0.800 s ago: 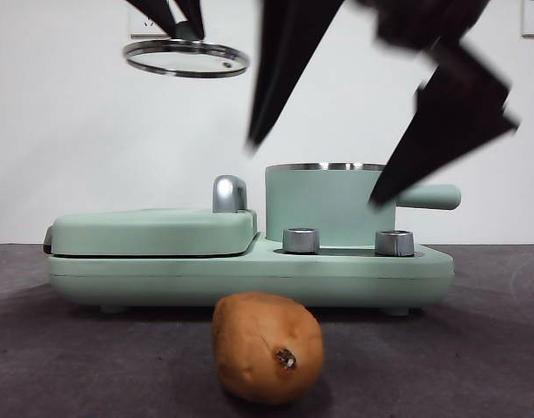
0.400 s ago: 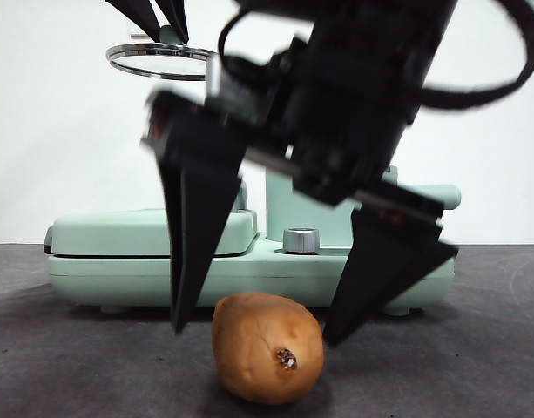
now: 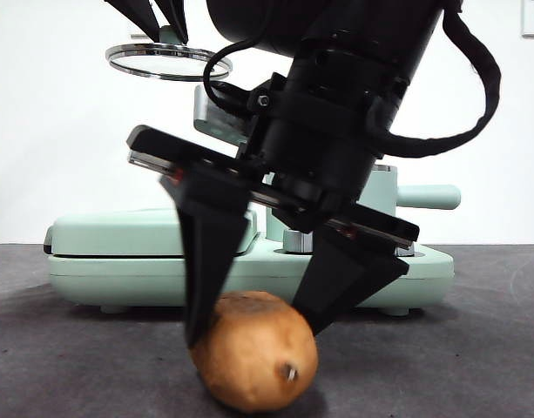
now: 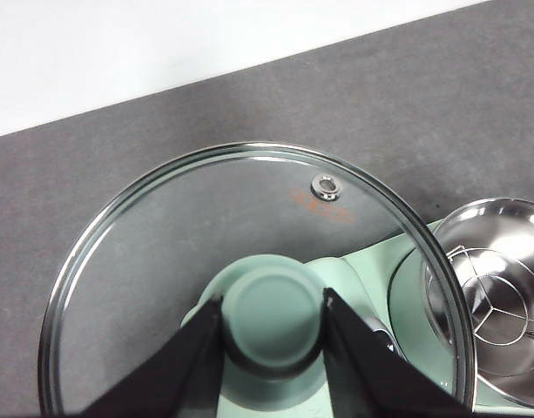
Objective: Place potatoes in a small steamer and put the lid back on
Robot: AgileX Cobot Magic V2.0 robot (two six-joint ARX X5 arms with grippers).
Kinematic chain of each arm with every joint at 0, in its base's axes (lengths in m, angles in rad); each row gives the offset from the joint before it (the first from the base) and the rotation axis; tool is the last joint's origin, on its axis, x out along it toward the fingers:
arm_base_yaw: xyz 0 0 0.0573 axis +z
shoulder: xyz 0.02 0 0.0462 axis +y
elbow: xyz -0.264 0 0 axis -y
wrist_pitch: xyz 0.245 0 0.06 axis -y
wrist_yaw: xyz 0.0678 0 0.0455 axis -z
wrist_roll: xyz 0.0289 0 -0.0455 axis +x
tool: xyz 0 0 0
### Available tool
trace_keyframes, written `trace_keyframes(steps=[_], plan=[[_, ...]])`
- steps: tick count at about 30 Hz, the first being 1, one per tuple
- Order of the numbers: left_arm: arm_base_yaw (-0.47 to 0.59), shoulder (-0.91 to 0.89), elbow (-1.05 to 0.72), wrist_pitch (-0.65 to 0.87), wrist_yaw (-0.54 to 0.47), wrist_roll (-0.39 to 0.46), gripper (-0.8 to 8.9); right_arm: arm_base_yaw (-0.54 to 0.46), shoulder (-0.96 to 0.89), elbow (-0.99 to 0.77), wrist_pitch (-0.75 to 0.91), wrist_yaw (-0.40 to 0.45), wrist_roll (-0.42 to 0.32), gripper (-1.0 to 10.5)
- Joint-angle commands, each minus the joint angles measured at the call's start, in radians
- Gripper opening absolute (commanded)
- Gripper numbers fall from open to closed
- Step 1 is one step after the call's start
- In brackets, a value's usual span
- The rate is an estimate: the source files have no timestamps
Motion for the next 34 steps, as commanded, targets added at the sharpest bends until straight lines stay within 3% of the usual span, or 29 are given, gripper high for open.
trace_keyframes(steps=[1, 10, 16, 24, 34], plan=[[0.001, -0.003, 0.043, 0.025, 0.003, 0.003, 0.09, 0.011, 0.028, 0.018, -0.009, 0.007, 0.012, 2.3], [0.005, -0.003, 0.043, 0.025, 0.003, 0.003, 0.09, 0.01, 0.037, 0.025, -0.027, -0.001, 0.029, 1.6], [0.008, -0.003, 0.043, 0.018, 0.003, 0.003, 0.09, -0.023, 0.024, 0.161, -0.182, -0.005, -0.006, 1.6], [0.031, -0.003, 0.043, 0.019, 0.003, 0.003, 0.09, -0.154, 0.024, 0.431, -0.345, 0.009, -0.127, 1.6], [0.076, -0.003, 0.043, 0.019, 0.003, 0.0, 0.09, -0.394, 0.027, 0.624, -0.264, 0.01, -0.206, 1.6]])
